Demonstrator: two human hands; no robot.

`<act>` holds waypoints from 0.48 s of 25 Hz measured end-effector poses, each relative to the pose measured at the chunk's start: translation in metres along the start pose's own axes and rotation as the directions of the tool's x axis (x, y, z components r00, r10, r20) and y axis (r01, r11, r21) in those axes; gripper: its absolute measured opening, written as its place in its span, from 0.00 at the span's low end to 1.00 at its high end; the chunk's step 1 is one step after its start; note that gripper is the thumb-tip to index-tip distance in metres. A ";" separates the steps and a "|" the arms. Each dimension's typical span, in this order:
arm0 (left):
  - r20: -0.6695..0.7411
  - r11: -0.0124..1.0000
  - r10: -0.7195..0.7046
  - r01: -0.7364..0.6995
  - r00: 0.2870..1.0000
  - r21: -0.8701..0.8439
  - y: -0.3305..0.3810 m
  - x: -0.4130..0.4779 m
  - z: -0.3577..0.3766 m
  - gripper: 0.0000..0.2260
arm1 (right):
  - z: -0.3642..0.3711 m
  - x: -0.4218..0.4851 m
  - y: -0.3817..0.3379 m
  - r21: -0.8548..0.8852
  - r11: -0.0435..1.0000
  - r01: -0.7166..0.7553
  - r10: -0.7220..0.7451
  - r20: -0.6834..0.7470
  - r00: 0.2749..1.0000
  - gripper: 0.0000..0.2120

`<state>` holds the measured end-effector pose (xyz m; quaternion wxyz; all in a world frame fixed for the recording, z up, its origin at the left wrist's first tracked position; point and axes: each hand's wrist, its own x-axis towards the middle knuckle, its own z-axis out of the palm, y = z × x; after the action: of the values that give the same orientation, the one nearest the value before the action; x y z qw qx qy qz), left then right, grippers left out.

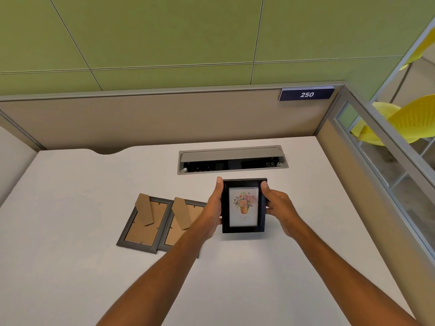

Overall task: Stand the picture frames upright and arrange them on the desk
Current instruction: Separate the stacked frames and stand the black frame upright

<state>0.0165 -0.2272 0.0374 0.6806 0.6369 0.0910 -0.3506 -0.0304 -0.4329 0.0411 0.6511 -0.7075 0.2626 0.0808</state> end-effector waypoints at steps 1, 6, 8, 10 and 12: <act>-0.010 1.000 -0.008 0.008 1.000 -0.010 0.000 0.004 0.003 0.37 | -0.001 0.004 -0.001 0.006 1.000 -0.012 0.012 -0.007 1.000 0.27; -0.034 0.999 -0.024 0.023 0.999 -0.027 0.003 0.027 0.015 0.35 | -0.006 0.025 -0.006 0.036 0.997 -0.068 0.068 -0.009 0.998 0.28; -0.039 0.999 -0.023 0.021 0.999 -0.028 0.002 0.037 0.016 0.35 | -0.008 0.034 -0.005 0.053 0.996 -0.075 0.075 -0.003 0.997 0.31; -0.048 1.000 -0.014 0.013 0.999 -0.027 0.002 0.045 0.016 0.35 | -0.009 0.041 -0.003 0.066 0.995 -0.079 0.080 -0.011 0.997 0.32; -0.050 1.000 0.006 -0.007 0.999 -0.025 0.003 0.054 0.017 0.35 | -0.011 0.049 -0.002 0.070 0.993 -0.092 0.094 -0.029 0.995 0.33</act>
<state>0.0529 -0.2630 0.0123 0.6874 0.6369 0.1103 -0.3313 0.0100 -0.4566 0.0222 0.6663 -0.6728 0.3085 0.0906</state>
